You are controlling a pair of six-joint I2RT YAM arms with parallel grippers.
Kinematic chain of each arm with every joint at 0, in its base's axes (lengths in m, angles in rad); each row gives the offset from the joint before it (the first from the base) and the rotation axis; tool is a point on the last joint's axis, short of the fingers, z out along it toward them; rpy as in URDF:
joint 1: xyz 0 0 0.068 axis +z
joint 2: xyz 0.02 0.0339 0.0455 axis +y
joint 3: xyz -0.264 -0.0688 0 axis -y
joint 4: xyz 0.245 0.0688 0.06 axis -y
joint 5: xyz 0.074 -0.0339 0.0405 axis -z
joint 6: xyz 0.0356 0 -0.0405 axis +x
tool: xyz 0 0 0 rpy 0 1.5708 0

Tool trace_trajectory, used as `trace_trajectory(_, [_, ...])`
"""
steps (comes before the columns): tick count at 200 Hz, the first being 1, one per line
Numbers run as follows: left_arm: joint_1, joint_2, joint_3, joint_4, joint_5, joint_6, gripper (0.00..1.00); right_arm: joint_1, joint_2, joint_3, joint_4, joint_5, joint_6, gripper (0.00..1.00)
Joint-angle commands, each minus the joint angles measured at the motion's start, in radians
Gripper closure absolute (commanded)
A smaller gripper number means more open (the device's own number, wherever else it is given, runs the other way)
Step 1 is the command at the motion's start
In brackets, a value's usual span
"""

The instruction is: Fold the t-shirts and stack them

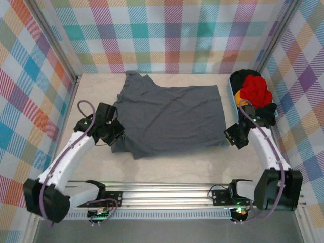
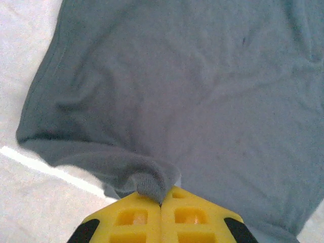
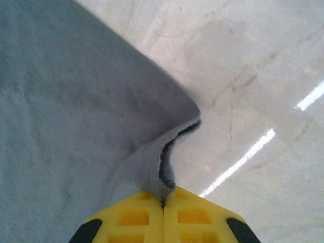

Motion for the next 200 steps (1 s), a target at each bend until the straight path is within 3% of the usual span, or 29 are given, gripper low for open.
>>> trace_trajectory(1, [0.036, 0.082, 0.086, 0.062, -0.041, 0.084, 1.00, -0.002, 0.075, 0.055, 0.048, 0.031, -0.021, 1.00])
trace_trajectory(101, [0.126, 0.417, 0.378, 0.088, -0.058, 0.232, 1.00, -0.002, 0.368, 0.290, 0.064, 0.064, -0.054, 1.00])
trace_trajectory(200, [0.166, 0.577, 0.470, 0.134, -0.035, 0.274, 1.00, -0.001, 0.533, 0.416, 0.078, 0.015, -0.115, 1.00])
